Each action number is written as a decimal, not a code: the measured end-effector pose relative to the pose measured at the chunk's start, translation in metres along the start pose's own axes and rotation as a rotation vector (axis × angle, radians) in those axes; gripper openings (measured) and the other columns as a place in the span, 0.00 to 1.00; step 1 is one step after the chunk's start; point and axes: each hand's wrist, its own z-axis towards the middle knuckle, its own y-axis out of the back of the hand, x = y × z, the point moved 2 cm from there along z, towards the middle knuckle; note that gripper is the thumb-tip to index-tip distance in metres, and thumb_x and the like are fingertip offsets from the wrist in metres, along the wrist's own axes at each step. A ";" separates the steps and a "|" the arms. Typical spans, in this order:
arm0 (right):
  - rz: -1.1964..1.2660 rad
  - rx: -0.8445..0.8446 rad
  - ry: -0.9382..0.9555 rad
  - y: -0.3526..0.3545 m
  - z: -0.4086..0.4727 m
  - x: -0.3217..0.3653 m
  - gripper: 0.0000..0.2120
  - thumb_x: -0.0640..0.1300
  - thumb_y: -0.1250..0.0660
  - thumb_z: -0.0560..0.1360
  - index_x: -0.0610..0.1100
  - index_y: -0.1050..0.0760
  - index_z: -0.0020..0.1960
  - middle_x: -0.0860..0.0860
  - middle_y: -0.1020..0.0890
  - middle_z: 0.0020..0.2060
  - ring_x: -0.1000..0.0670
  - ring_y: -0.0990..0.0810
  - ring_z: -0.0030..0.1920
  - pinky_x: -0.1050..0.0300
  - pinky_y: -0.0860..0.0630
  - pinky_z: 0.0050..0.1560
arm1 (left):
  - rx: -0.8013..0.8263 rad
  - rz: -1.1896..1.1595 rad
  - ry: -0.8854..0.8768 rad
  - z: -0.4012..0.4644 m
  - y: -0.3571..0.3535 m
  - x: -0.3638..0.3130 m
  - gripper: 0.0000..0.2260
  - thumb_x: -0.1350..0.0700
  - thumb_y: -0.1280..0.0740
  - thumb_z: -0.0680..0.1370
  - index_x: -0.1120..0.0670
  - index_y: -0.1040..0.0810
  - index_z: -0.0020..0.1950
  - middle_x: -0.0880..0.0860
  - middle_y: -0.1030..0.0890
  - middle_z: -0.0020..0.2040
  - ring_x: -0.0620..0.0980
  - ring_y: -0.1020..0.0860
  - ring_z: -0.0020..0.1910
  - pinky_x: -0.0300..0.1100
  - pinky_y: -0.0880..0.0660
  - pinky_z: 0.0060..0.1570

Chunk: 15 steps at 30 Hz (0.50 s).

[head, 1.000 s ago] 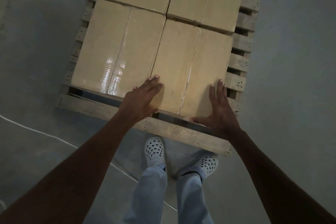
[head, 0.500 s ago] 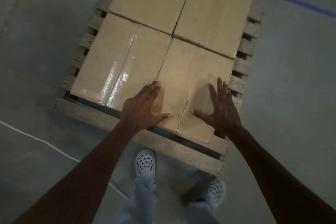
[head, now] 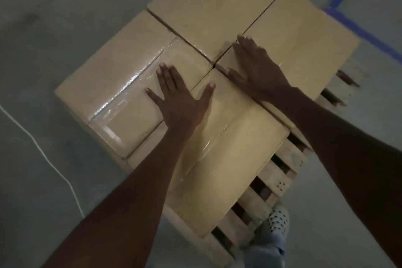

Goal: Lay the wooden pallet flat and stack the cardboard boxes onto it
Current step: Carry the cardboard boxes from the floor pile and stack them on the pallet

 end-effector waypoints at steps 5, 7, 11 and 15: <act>-0.109 0.098 0.253 0.005 0.061 -0.026 0.39 0.63 0.53 0.77 0.38 0.46 0.79 0.42 0.47 0.79 0.41 0.49 0.79 0.41 0.46 0.75 | -0.105 0.038 0.076 0.002 -0.007 -0.010 0.47 0.25 0.52 0.74 0.59 0.53 0.80 0.56 0.54 0.81 0.51 0.56 0.80 0.63 0.62 0.74; -0.098 0.131 0.295 0.005 0.083 -0.027 0.41 0.66 0.54 0.76 0.39 0.49 0.80 0.43 0.50 0.80 0.42 0.51 0.79 0.43 0.50 0.76 | -0.127 0.051 0.082 0.000 -0.007 -0.012 0.46 0.26 0.52 0.74 0.59 0.53 0.80 0.55 0.54 0.81 0.50 0.56 0.80 0.63 0.60 0.75; -0.138 0.119 0.400 -0.009 0.098 -0.024 0.39 0.66 0.55 0.79 0.40 0.53 0.80 0.44 0.52 0.80 0.45 0.51 0.80 0.46 0.53 0.77 | -0.104 0.049 0.119 0.001 -0.009 -0.012 0.46 0.26 0.51 0.74 0.57 0.55 0.80 0.53 0.56 0.81 0.49 0.58 0.79 0.62 0.59 0.75; -0.116 0.056 0.402 -0.013 0.092 -0.032 0.36 0.64 0.55 0.81 0.42 0.52 0.80 0.47 0.51 0.80 0.48 0.52 0.80 0.49 0.53 0.78 | -0.080 0.054 0.123 -0.003 -0.010 -0.013 0.45 0.26 0.50 0.75 0.56 0.55 0.80 0.52 0.57 0.81 0.50 0.58 0.80 0.61 0.57 0.76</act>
